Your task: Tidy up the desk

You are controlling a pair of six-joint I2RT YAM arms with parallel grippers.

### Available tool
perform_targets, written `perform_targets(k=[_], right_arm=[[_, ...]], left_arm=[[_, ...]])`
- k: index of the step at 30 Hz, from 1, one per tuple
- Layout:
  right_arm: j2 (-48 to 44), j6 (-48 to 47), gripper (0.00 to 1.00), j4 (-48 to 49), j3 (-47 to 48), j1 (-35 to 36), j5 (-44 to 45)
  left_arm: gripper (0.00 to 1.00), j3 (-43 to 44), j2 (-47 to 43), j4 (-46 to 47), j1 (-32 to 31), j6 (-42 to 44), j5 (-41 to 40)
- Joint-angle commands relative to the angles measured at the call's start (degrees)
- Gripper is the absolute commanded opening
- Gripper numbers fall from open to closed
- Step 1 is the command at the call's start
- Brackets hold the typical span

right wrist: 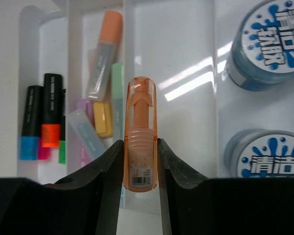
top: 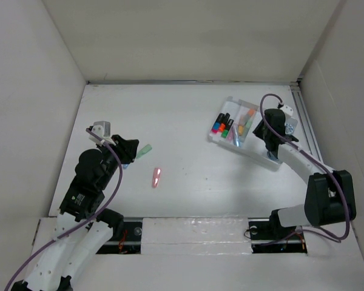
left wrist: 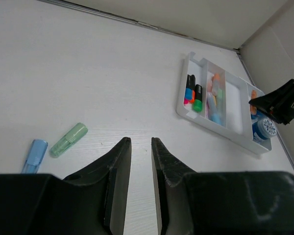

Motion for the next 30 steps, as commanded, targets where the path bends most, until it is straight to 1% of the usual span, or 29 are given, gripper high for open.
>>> perform_targets(k=[1,2,3,5,6,8,9,10,11,12,13,14,15,16,17,18,19,20,21,23,24,25,27,30], right_arm=[[-0.1,-0.3,0.34,0.6,0.3,-2.6,-1.6],[0.6,-0.5,0.41,-0.2,1.9,-2.6,-0.2],[0.7,-0.8,0.52,-1.5,2.6,-2.6,0.0],[0.1,-0.8,0.60,-1.7,3.2,-2.6,-0.9],[-1.3,-0.5,0.67,0.0,2.3,-1.6,-1.5],[-2.1,-0.5,0.70,1.7,1.5,2.2,-3.1],[-1.6,-0.2,0.70,1.9,1.4,5.8,-2.5],[-1.1,-0.2,0.66,2.0,1.7,5.8,-2.5],[-0.5,-0.2,0.55,2.2,1.7,10.4,-2.7],[0.2,-0.2,0.28,4.5,1.5,13.1,-3.6],[2.2,-0.2,0.16,5.5,1.6,16.0,-4.9],[3.7,-0.1,0.07,6.2,1.8,22.8,-6.5],[5.5,0.5,0.00,6.7,2.5,26.4,-7.0],[9.4,0.7,0.00,6.7,4.4,30.3,-6.8],[11.5,1.1,0.00,6.4,5.6,34.1,-4.5],[13.6,1.9,0.00,5.0,7.0,41.1,-3.4],[15.7,2.1,0.01,3.9,8.8,44.1,-2.1],[19.7,2.6,0.06,3.0,12.5,46.7,-0.2],[21.5,3.0,0.24,0.0,14.4,51.1,0.4],[25.8,3.2,0.47,-1.4,19.2,54.6,1.4],[27.4,3.2,0.64,-2.0,20.7,55.8,1.6],[28.8,3.2,0.69,-2.4,22.3,57.7,1.7],[32.8,3.1,0.76,-4.7,27.0,58.4,2.3],[37.3,1.8,0.77,-5.6,31.3,59.1,2.7]], left_arm=[[0.20,-0.2,0.1,2.4,-0.1,0.6,0.5],[0.20,-0.2,0.1,2.3,-0.1,0.6,0.5],[0.21,-0.2,0.2,2.4,-0.1,0.6,0.4],[0.22,-0.2,0.2,2.3,-0.1,0.5,0.2],[0.22,-0.1,0.2,2.2,-0.1,0.5,0.2],[0.23,0.0,0.3,2.0,-0.1,0.4,-0.2],[0.24,0.0,0.2,1.7,-0.1,0.3,-1.0],[0.24,0.1,0.2,1.7,-0.1,0.3,-1.0],[0.24,0.1,0.2,1.6,-0.1,0.1,-1.3],[0.24,0.2,-0.2,1.4,-0.1,-0.1,-2.2],[0.25,0.5,-0.2,1.0,-0.1,-0.2,-2.8],[0.25,0.5,-0.2,0.7,-0.1,-0.5,-3.7],[0.25,0.6,-0.3,0.4,-0.1,-0.8,-5.8],[0.25,0.8,-0.3,-0.2,-0.1,-1.8,-6.9],[0.25,0.9,-0.5,-0.6,-0.1,-2.6,-8.4],[0.25,1.1,-0.5,-1.1,-0.1,-3.4,-11.8],[0.25,1.4,-0.4,-2.2,-0.1,-5.6,-13.5],[0.25,1.6,-0.4,-2.7,-0.1,-6.6,-15.4],[0.27,1.8,-0.5,-3.3,-0.1,-8.1,-19.3],[0.27,1.9,-0.5,-4.5,-0.1,-10.8,-22.1],[0.28,2.1,-0.7,-4.7,0.4,-11.1,-23.3],[0.27,2.0,-0.8,-4.6,0.4,-11.2,-23.3],[0.28,1.9,-0.9,-4.2,0.4,-10.6,-22.1],[0.28,1.7,-0.8,-3.7,0.4,-9.6,-20.5]])
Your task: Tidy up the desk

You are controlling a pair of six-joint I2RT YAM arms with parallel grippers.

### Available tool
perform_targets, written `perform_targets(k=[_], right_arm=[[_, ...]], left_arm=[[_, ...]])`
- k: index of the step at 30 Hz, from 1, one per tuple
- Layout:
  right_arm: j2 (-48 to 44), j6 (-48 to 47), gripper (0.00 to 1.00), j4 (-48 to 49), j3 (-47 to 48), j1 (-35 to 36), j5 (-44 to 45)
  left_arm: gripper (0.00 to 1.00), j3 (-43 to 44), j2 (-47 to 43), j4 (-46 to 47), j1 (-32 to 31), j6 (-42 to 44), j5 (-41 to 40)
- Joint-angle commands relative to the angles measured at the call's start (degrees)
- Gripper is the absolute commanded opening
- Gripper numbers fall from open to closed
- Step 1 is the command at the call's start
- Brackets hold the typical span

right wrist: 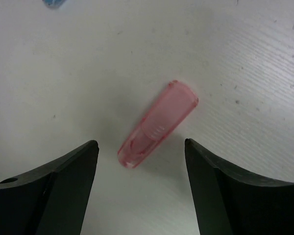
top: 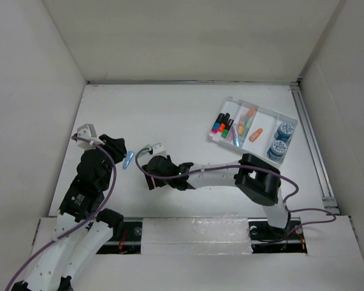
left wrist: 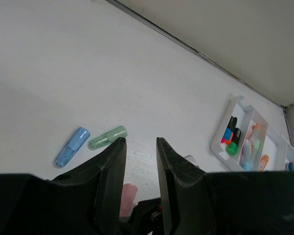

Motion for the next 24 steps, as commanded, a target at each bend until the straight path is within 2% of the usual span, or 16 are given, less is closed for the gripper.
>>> perform_targets(k=[1,5,8,9,11,12,15,18,22,23,24], right_arm=[[3.5,-0.9,0.77,-2.5,5.9,-0.9,3.6],[9.0,-3.1,0.75,-6.4,12.0,-0.9,8.7],[11.0,-4.2,0.67,-8.3,14.0,-0.4,12.6],[11.2,-4.1,0.55,-8.7,14.0,-0.4,13.9],[10.3,-4.0,0.40,-8.2,11.6,-0.4,16.2],[9.9,-3.6,0.27,-8.1,10.5,-0.4,16.7],[6.4,-1.8,0.14,-6.7,5.1,-0.4,18.4],[1.2,-0.8,0.11,-5.5,0.6,-3.0,19.0],[-9.9,-2.2,0.11,-0.5,-7.1,-11.9,13.7],[-12.3,-2.5,0.11,1.2,-8.8,-17.1,11.4],[-19.1,-2.9,0.11,2.4,-13.2,-22.9,9.3]], left_arm=[[0.28,1.5,-0.6,1.4,0.2,-0.2,-0.6],[0.28,1.6,-1.0,1.6,0.2,0.5,0.2],[0.28,1.6,-0.9,1.4,0.2,0.6,0.2],[0.28,1.6,-0.9,1.4,0.2,0.6,0.2],[0.28,1.7,-1.0,1.4,0.2,0.5,0.1],[0.28,1.7,-1.0,1.5,0.2,0.5,0.1],[0.28,1.8,-1.0,1.4,0.2,0.5,0.0],[0.28,1.5,-0.8,1.6,0.2,0.7,0.6],[0.28,1.1,-0.3,2.6,0.2,1.3,1.9],[0.28,1.0,-0.3,2.7,0.2,1.6,2.7],[0.28,1.0,-0.3,3.0,0.2,2.2,3.1]])
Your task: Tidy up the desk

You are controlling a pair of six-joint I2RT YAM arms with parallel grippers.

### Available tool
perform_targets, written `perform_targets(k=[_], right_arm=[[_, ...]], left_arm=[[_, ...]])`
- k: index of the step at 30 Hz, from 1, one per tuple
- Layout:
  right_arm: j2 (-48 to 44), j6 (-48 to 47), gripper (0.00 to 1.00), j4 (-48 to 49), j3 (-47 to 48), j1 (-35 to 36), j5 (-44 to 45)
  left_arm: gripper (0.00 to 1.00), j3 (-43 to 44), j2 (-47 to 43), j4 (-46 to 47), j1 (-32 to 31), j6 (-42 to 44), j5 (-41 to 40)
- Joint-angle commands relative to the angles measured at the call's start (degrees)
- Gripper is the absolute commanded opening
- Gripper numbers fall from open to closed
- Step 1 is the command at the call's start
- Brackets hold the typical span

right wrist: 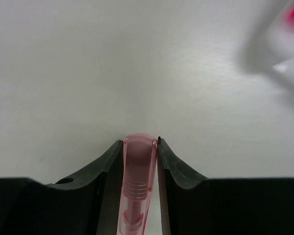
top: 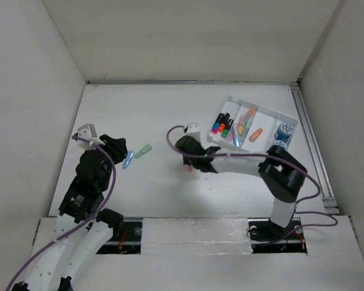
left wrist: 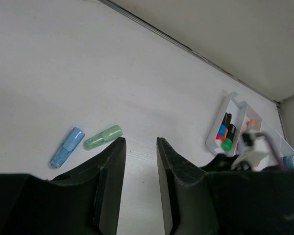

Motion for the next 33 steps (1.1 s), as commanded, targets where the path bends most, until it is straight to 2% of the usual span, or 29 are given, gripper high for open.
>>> perform_targets(k=[1,3,5,9,12,17,18,19,20,21,23,26,28,31,32,33], right_arm=[[-12.3,-0.7,0.11,6.3,-5.4,-14.9,-3.4],[-16.7,-0.9,0.11,6.7,-8.8,-20.8,-4.1],[-18.5,-0.5,0.11,5.7,-10.3,-28.3,-3.1],[-20.8,0.2,0.12,5.1,-12.8,-38.1,-2.4],[-21.1,1.7,0.12,6.2,-13.4,-45.9,-8.7],[-22.3,1.4,0.14,3.2,-10.6,-49.8,-4.7],[-22.4,1.4,0.17,2.6,-10.3,-50.8,-4.7],[-22.5,0.7,0.24,2.4,-10.2,-52.5,-5.9],[-22.5,0.2,0.46,2.5,-10.2,-53.0,-6.6],[-22.6,0.0,0.58,2.5,-10.0,-53.0,-7.1],[-22.7,-1.3,0.74,3.4,-10.1,-53.0,-8.6],[-23.4,-1.6,0.75,3.6,-9.5,-49.6,-10.8],[-23.5,-1.5,0.73,4.4,-8.7,-46.3,-12.0],[-20.7,-0.3,0.32,8.0,-7.4,-36.1,-16.9],[-19.2,-0.2,0.13,9.2,-6.8,-29.6,-18.1],[-17.5,0.1,0.06,11.4,-6.0,-26.3,-18.7]], left_arm=[[0.28,1.0,0.3,2.6,0.2,1.7,2.0],[0.28,0.9,0.3,2.8,0.2,1.9,2.2],[0.28,0.9,0.4,2.7,0.2,1.7,2.3],[0.28,1.0,0.5,2.7,0.2,1.9,2.5],[0.28,1.0,0.7,2.7,0.2,2.0,2.7],[0.28,1.1,0.5,2.4,0.2,1.9,2.3],[0.28,1.0,0.6,2.5,0.2,1.9,2.4],[0.28,1.0,0.6,2.6,0.2,1.9,2.6],[0.28,1.0,0.6,2.5,0.2,2.0,2.6],[0.28,1.0,0.6,2.6,0.2,2.1,2.7],[0.28,1.0,0.6,2.7,0.2,2.2,2.9],[0.28,1.1,0.6,2.6,0.2,2.2,2.8],[0.28,1.2,0.5,2.6,0.2,2.2,2.7],[0.28,1.8,0.2,1.7,0.2,1.6,1.5],[0.28,1.9,0.0,1.3,0.2,1.4,0.9],[0.28,1.9,-0.1,0.9,0.2,1.1,0.1]])
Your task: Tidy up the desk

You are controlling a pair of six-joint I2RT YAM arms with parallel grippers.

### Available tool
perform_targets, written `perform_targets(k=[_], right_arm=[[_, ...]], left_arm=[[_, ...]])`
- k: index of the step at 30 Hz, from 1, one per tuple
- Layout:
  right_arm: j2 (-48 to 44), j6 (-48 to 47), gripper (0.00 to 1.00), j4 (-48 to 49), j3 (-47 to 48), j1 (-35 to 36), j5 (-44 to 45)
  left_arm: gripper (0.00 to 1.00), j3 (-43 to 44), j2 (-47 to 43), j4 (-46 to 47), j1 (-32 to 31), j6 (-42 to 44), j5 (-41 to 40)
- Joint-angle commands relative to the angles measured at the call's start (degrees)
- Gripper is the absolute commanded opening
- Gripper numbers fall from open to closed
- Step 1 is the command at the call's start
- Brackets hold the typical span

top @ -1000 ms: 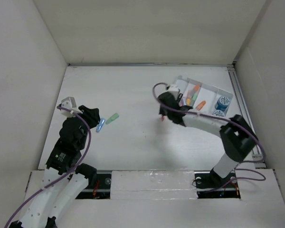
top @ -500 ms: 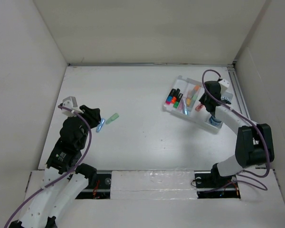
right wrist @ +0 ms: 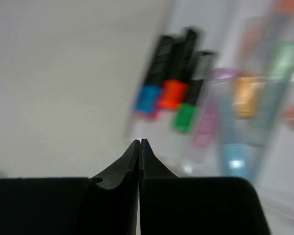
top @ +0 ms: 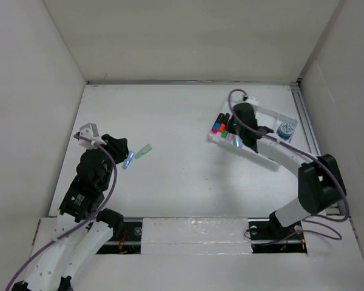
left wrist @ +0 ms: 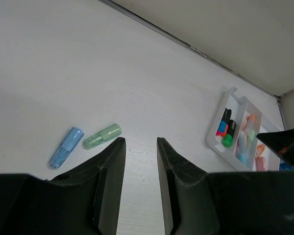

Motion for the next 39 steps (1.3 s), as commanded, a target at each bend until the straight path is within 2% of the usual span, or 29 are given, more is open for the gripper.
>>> perform_targets(k=[1,3,4,5,7,8,10,12,15,20,24,26,31,39], right_arm=[[7.3,1.1,0.02,7.8,5.0,13.5,-7.4],[13.1,1.4,0.00,7.8,11.9,22.3,-7.8],[16.3,1.3,0.04,5.4,15.2,24.9,-6.9],[22.5,1.2,0.10,3.2,22.4,27.3,-6.1],[28.3,1.0,0.25,-2.4,29.6,32.4,-2.6],[32.7,0.8,0.42,-2.9,34.6,33.4,-2.1],[36.2,1.1,0.60,-3.7,38.5,34.1,-4.6],[40.8,1.5,0.65,-4.2,43.2,34.1,-6.6],[47.9,2.3,0.68,-9.3,51.9,34.1,-7.6],[51.1,3.7,0.70,-10.1,55.8,34.1,-6.2],[55.1,3.7,0.71,-14.8,63.0,34.6,-3.1],[57.1,3.2,0.68,-18.1,66.6,34.6,-1.7],[57.9,1.1,0.67,-19.9,65.5,37.3,4.5],[55.4,-0.3,0.67,-20.2,57.1,39.0,14.6]], left_arm=[[0.28,2.1,-0.9,0.3,0.2,-1.1,-3.8],[0.27,2.5,-1.2,-0.7,0.2,-2.1,-5.6],[0.26,2.5,-1.5,-1.0,0.2,-3.2,-7.6],[0.26,2.5,-1.6,-1.4,0.2,-3.6,-8.2],[0.25,2.8,-1.8,-2.1,0.2,-4.2,-9.9],[0.25,3.1,-2.0,-2.5,0.2,-4.7,-10.1],[0.24,3.3,-2.3,-2.8,0.2,-4.9,-10.8],[0.23,3.9,-2.7,-3.5,0.2,-4.9,-10.9],[0.22,4.0,-3.7,-3.5,0.2,-5.1,-11.3],[0.22,3.9,-3.9,-2.8,0.2,-4.3,-10.0],[0.22,3.7,-4.0,-2.5,0.2,-3.8,-9.0],[0.22,3.8,-4.3,-2.5,0.2,-3.7,-9.0],[0.22,3.9,-4.8,-2.4,0.2,-3.7,-9.2],[0.22,3.9,-5.2,-2.7,0.2,-3.6,-9.4]])
